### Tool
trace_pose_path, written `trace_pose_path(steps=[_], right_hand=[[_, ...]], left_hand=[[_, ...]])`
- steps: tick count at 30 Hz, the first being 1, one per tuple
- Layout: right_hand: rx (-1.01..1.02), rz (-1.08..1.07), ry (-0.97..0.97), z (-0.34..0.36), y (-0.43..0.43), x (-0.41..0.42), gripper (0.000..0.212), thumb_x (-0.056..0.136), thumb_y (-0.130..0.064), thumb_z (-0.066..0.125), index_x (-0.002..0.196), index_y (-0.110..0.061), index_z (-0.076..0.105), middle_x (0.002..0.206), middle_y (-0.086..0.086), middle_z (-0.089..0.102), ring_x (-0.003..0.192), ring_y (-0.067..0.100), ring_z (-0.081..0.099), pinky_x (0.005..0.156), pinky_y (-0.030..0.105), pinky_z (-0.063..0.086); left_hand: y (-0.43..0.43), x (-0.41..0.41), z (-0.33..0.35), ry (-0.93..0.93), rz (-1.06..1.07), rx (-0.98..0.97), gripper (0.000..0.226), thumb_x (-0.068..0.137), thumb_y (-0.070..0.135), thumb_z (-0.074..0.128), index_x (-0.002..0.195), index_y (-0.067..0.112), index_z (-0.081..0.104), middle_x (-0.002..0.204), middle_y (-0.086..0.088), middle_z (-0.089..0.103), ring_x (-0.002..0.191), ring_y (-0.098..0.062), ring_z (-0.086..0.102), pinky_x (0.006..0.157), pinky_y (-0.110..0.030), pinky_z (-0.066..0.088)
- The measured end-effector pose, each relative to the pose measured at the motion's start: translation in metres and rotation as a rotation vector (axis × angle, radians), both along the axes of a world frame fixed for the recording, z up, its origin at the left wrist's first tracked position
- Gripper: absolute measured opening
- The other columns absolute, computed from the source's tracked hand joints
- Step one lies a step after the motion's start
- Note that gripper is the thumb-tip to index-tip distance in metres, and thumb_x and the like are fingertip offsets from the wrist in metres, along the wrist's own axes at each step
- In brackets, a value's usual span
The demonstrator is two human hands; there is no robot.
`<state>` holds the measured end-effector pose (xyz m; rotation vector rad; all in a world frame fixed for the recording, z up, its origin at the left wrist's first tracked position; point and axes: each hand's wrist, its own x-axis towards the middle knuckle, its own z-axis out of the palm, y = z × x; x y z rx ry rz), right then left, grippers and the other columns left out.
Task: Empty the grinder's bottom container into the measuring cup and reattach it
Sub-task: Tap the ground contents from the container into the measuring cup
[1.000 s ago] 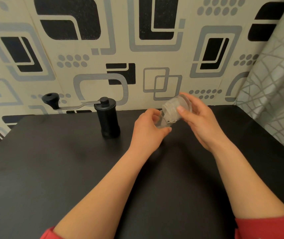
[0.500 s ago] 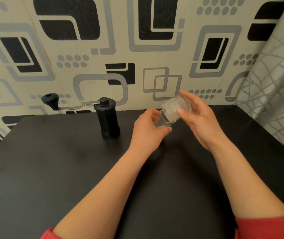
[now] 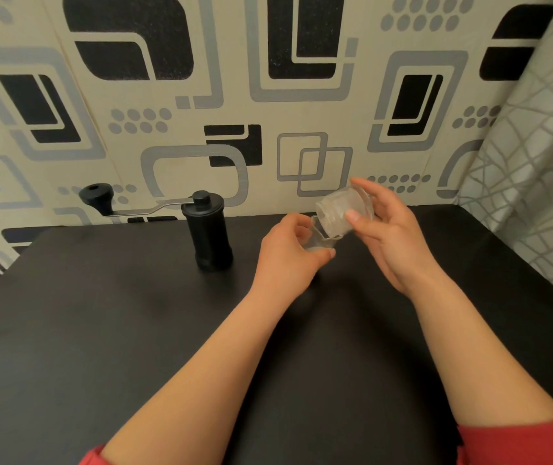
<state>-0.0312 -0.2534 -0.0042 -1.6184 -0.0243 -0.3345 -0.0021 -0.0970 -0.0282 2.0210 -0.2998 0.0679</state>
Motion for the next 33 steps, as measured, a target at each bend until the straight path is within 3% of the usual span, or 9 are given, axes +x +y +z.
trace_pose_path(steps=[5,12,19,27,33], right_hand=[[0.040,-0.011,0.003,0.0009,0.0002,0.0011,0.043,0.095,-0.009,0.063,0.130,-0.032,0.055,0.139,0.001,0.055,0.130,0.019,0.052,0.108,0.043,0.048],[0.106,-0.008,0.044,0.0004,-0.0009,0.0029,0.049,0.096,-0.017,0.060,0.144,-0.012,0.049,0.138,0.007,0.058,0.126,0.020,0.057,0.102,0.036,0.051],[0.113,-0.031,0.059,0.0016,-0.0009,0.0025,0.042,0.096,-0.026,0.060,0.134,-0.010,0.056,0.128,0.009,0.065,0.118,0.022,0.063,0.093,0.032,0.054],[0.073,-0.094,0.100,0.0046,0.0019,0.0002,0.057,0.081,-0.050,0.066,0.122,-0.011,0.062,0.124,0.016,0.066,0.117,0.031,0.063,0.105,0.053,0.049],[0.075,-0.158,0.123,0.0032,-0.0004,0.0031,0.049,0.088,-0.047,0.067,0.120,-0.010,0.062,0.121,0.014,0.067,0.118,0.032,0.062,0.105,0.054,0.048]], left_hand=[[-0.0004,0.0001,-0.0011,0.000,0.004,-0.005,0.049,0.072,0.027,0.084,0.113,0.029,0.056,0.105,0.010,0.060,0.088,0.002,0.053,0.066,-0.008,0.034],[-0.0022,-0.0010,-0.0018,0.001,-0.011,0.001,0.050,0.072,0.027,0.084,0.114,0.028,0.057,0.102,0.013,0.059,0.087,0.002,0.054,0.063,-0.008,0.035],[-0.0037,-0.0006,-0.0032,0.016,-0.027,0.010,0.052,0.071,0.028,0.085,0.116,0.029,0.057,0.103,0.013,0.060,0.088,0.001,0.055,0.066,-0.009,0.036],[-0.0067,-0.0032,-0.0040,0.017,-0.052,0.014,0.051,0.071,0.029,0.085,0.112,0.031,0.056,0.100,0.016,0.059,0.089,0.002,0.056,0.067,-0.008,0.035],[-0.0067,-0.0032,-0.0048,0.017,-0.057,0.010,0.050,0.071,0.029,0.085,0.112,0.031,0.056,0.099,0.016,0.059,0.089,0.003,0.056,0.067,-0.008,0.036]])
